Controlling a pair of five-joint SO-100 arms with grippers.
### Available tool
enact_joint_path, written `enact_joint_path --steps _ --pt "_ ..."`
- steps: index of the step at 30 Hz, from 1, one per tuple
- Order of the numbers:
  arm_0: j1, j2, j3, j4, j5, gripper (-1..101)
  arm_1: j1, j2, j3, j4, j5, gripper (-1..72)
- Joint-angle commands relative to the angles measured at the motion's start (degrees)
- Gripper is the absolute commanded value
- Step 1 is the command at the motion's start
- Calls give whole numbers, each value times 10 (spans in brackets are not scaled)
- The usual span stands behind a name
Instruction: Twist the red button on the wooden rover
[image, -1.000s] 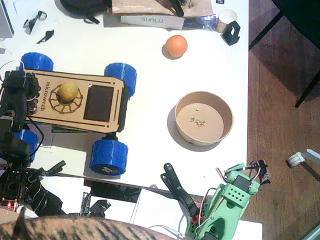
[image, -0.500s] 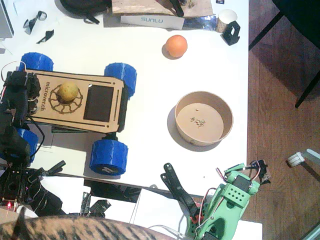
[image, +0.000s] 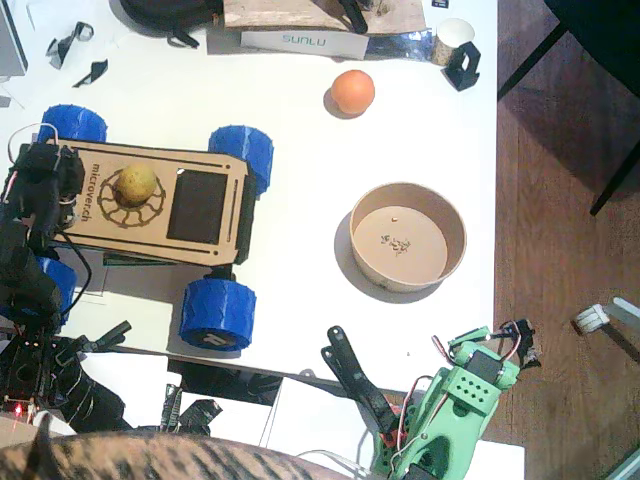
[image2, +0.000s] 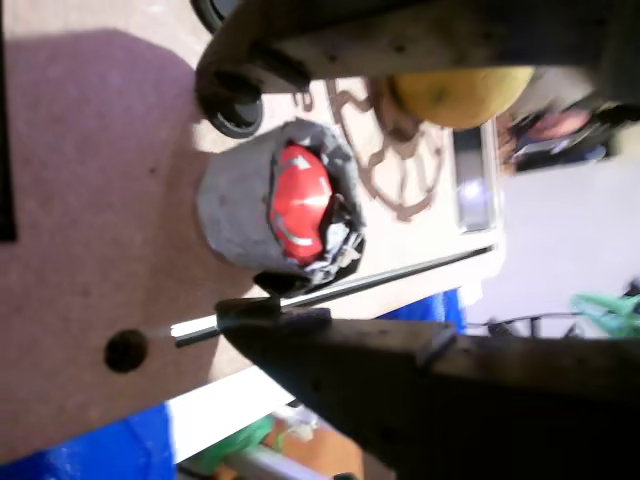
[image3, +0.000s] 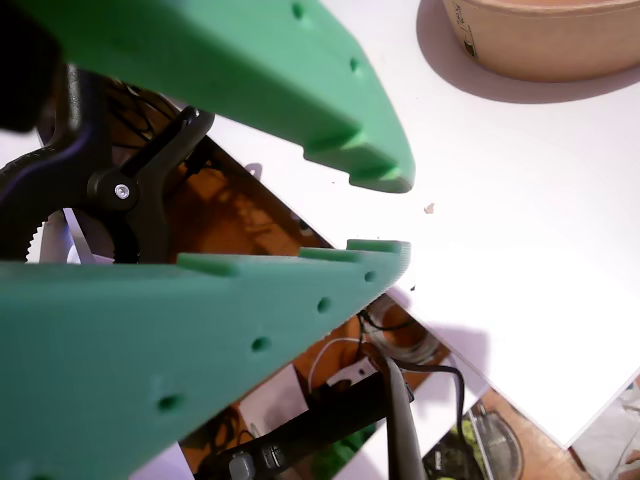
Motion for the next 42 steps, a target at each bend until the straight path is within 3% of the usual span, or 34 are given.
enact_joint_path --steps 1,42 --pt "6 3 -26 -7 10 232 4 1 -3 1 -6 25" --pt "4 58 -25 39 8 190 4 1 -3 1 -6 25"
